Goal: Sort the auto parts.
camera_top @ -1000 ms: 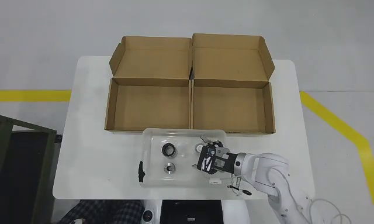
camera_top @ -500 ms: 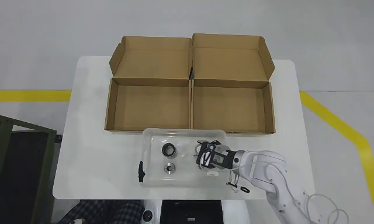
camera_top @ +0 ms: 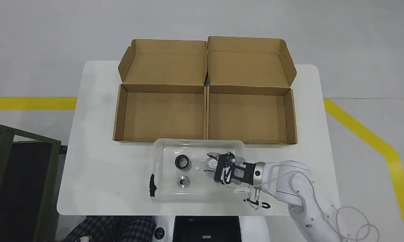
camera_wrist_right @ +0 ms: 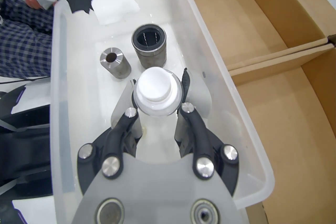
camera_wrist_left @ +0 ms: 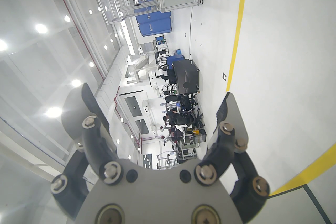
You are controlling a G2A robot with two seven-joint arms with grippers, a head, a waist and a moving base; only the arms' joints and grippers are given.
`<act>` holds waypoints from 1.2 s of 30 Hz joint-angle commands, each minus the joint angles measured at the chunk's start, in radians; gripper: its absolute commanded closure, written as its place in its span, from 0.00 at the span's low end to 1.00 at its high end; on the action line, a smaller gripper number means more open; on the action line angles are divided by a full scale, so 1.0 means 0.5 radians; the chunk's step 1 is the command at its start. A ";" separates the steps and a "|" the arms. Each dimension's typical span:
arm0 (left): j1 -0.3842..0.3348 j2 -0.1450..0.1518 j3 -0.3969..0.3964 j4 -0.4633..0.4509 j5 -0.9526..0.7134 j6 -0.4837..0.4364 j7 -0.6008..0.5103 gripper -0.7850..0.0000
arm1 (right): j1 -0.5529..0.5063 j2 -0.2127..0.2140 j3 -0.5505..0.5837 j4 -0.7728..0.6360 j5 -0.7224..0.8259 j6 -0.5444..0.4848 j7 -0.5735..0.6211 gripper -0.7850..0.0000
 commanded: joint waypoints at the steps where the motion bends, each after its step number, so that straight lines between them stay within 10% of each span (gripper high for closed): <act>1: 0.000 0.000 0.000 0.000 0.000 0.000 0.000 0.00 | 0.005 0.005 0.020 0.010 0.070 -0.045 -0.083 1.00; 36: 0.000 0.000 0.000 0.000 0.000 0.000 0.000 0.00 | 0.023 0.005 0.265 0.056 0.628 0.000 -1.236 1.00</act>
